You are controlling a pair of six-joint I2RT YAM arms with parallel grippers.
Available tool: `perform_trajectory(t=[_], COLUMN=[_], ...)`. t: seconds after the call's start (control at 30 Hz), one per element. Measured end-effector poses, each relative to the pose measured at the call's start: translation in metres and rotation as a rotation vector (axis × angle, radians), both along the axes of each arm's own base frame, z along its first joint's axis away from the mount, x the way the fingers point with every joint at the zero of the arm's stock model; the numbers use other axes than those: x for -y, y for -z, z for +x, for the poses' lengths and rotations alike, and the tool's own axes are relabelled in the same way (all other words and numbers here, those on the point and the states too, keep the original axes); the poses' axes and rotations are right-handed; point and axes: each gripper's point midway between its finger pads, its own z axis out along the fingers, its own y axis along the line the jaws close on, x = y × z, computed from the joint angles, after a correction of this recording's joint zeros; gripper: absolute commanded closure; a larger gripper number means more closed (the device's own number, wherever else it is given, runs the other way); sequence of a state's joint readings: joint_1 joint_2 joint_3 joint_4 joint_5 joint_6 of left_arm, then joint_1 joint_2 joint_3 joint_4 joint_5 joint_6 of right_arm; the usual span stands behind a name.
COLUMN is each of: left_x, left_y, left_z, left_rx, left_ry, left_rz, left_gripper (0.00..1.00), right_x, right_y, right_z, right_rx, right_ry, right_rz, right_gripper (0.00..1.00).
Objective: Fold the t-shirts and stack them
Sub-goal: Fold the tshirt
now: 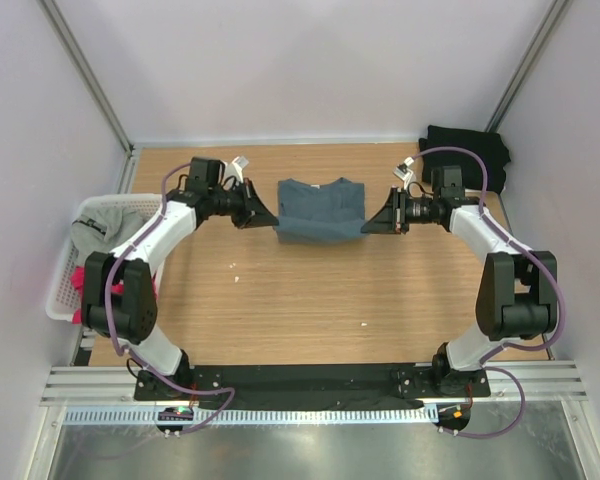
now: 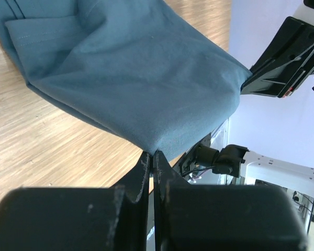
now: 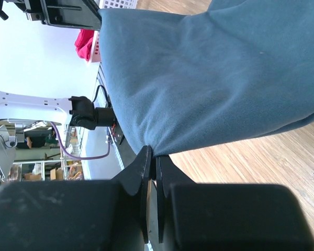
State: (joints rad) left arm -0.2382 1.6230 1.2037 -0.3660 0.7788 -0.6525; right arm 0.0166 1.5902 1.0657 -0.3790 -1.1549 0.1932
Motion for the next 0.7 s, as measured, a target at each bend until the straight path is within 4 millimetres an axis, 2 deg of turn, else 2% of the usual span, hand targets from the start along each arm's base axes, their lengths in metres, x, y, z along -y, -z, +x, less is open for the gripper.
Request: perform_trajectory(t=[0.17, 0.27, 0.33, 0.43, 0.53, 0.6, 0.7], left_x=[0.003, 0.008, 0.012, 0.019, 0.026, 0.027, 0.021], left_y=[0.000, -0.001, -0.002, -0.002, 0.004, 0.016, 0.039], left_z=[0.014, 0.034, 0.049, 0.084, 0.135, 0.167, 0.188], left_rx=[-0.004, 0.004, 0.010, 0.032, 0.095, 0.148, 0.170], left_ry=[0.001, 0.002, 0.005, 0.006, 0.001, -0.011, -0.041], left_rz=[0.001, 0.000, 0.000, 0.013, 0.048, 0.088, 0.165], left_gripper=[1.00, 1.00, 1.00, 1.00, 1.00, 1.00, 1.00], right_x=[0.000, 0.000, 0.000, -0.001, -0.001, -0.001, -0.003], right_y=[-0.003, -0.008, -0.012, -0.007, 0.012, 0.028, 0.050], right_z=[0.003, 0.018, 0.037, 0.072, 0.108, 0.135, 0.179], right_rx=[0.008, 0.035, 0.058, 0.084, 0.087, 0.081, 0.067], right_ry=[0.001, 0.004, 0.007, 0.020, 0.047, 0.067, 0.112], right_rz=[0.000, -0.002, -0.003, -0.001, -0.004, -0.003, 0.033], right_gripper=[0.94, 0.94, 0.94, 0.94, 0.92, 0.91, 0.91])
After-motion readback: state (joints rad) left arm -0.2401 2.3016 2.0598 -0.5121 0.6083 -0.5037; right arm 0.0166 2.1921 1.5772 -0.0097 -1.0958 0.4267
